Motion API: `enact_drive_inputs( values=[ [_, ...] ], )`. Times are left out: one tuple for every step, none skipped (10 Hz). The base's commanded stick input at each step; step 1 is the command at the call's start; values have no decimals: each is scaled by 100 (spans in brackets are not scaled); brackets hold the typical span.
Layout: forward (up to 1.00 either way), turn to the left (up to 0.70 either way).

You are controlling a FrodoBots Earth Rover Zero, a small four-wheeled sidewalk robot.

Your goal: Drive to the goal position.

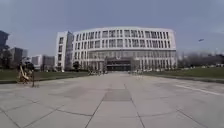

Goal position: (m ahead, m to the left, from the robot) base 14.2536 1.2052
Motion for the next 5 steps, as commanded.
enact_drive_inputs(
  values=[
    [70, 0],
    [70, 0],
    [70, 0],
    [70, 0],
    [70, 0]
  ],
)
